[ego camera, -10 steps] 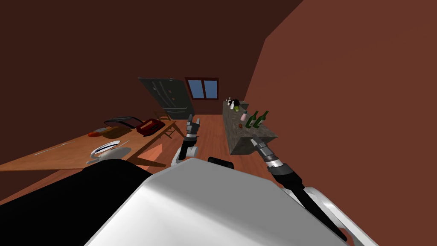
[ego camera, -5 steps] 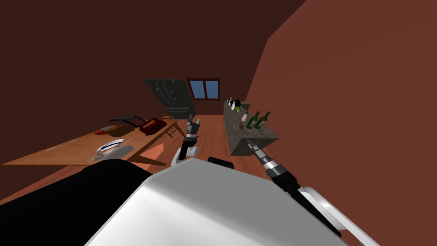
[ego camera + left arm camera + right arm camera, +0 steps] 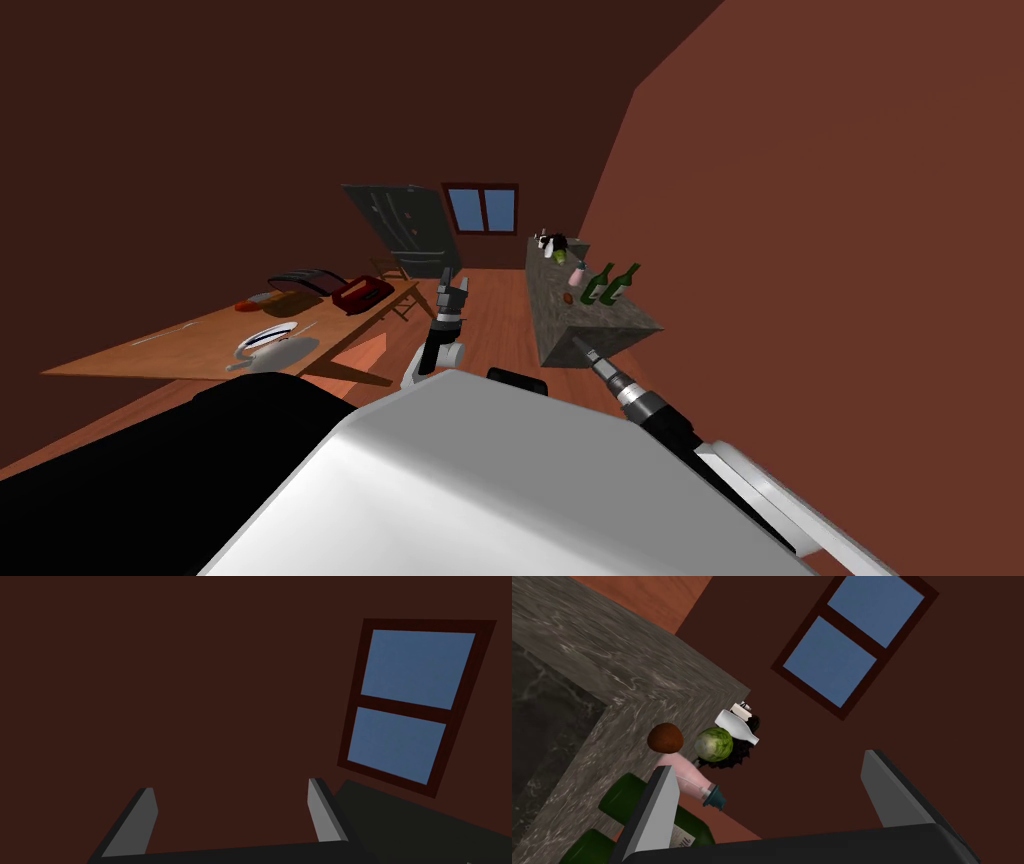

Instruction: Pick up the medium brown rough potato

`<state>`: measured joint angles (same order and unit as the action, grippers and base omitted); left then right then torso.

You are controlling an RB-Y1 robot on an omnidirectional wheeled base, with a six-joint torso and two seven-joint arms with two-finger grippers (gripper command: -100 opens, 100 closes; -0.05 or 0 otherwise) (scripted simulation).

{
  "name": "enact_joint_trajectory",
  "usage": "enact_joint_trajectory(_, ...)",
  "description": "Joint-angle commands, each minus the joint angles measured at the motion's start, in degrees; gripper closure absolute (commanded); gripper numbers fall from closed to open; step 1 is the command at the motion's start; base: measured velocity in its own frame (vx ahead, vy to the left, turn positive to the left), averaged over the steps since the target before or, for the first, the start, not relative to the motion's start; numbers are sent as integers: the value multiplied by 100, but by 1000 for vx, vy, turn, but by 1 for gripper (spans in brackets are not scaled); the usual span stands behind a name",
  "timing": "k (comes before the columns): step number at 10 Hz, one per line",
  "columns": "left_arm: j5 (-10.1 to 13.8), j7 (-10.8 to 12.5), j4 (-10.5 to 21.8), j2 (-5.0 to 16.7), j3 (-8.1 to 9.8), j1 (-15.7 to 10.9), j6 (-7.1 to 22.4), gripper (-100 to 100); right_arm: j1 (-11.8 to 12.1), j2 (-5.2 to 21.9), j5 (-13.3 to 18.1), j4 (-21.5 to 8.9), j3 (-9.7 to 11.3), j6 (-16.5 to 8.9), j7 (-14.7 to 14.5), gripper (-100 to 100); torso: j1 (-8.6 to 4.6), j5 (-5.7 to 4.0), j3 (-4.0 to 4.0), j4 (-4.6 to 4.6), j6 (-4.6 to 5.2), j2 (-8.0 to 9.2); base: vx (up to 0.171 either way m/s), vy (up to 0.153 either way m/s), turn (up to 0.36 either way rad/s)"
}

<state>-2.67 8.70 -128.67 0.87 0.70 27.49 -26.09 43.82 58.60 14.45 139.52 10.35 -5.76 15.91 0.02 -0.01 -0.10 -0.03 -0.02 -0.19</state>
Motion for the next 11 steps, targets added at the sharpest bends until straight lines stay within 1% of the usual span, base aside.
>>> enact_joint_trajectory(1, 0, 0, 0, 0, 0, 0, 0, 0, 89, 286, 53, 30, 52, -222, 17, -100, 0, 0, 0, 0, 0, 0, 44, 1, 36)
enact_joint_trajectory(2, 0, 0, 0, 0, 0, 0, 0, 0, 156, 468, 164, 33, 261, -447, 31, -100, 0, 1, -1, 0, 2, -1, 61, -5, 82)
enact_joint_trajectory(3, 0, 0, 0, 0, 0, 0, 0, 0, 156, 648, 164, 33, 261, -552, 31, -100, -2, 0, -4, -1, 1, -6, 51, -12, 42)
enact_joint_trajectory(4, 0, 0, 0, 0, 0, 0, 0, 0, 225, 861, 271, 35, 483, -803, 40, -100, -5, -1, -4, -2, 1, -6, 63, -8, 104)
enact_joint_trajectory(5, 0, 0, 0, 0, 0, 0, 0, 0, 225, 1046, 271, 35, 483, -882, 40, -100, -4, -1, -5, -2, 1, -8, 63, -11, 50)
enact_joint_trajectory(6, 0, 0, 0, 0, 0, 1, 0, 0, 294, 1217, 375, 36, 674, -1048, 45, -100, -4, -1, -5, -2, 2, -8, 96, 2, 92)
enact_joint_trajectory(7, 0, 0, 0, 0, 0, 1, 0, 0, 294, 1377, 375, 36, 718, -1186, 45, -100, -1, -1, -11, -4, 0, -19, 79, -2, 54)
enact_joint_trajectory(8, 0, 0, 0, 0, 0, 1, 0, 0, 294, 1409, 375, 36, 718, -1210, 45, -100, -1, 0, -11, -4, 2, -17, 27, -6, -7)
enact_joint_trajectory(9, 0, 0, 0, 0, 0, 1, 0, 0, 359, 1666, 477, 40, 960, -1447, 45, -100, -1, 0, -2, -1, 3, -2, 69, 3, 111)
enact_joint_trajectory(10, 0, 0, 0, 0, 0, 0, 0, 0, 359, 1763, 477, 40, 960, -1536, 45, -100, 1, 1, -6, -2, 0, -10, 67, 4, 65)
enact_joint_trajectory(11, 0, 0, 0, 0, 0, 1, 0, 0, 416, 2002, 580, 48, 1130, -1764, 43, -100, 3, 1, -6, -2, 3, -9, 99, -1, 102)
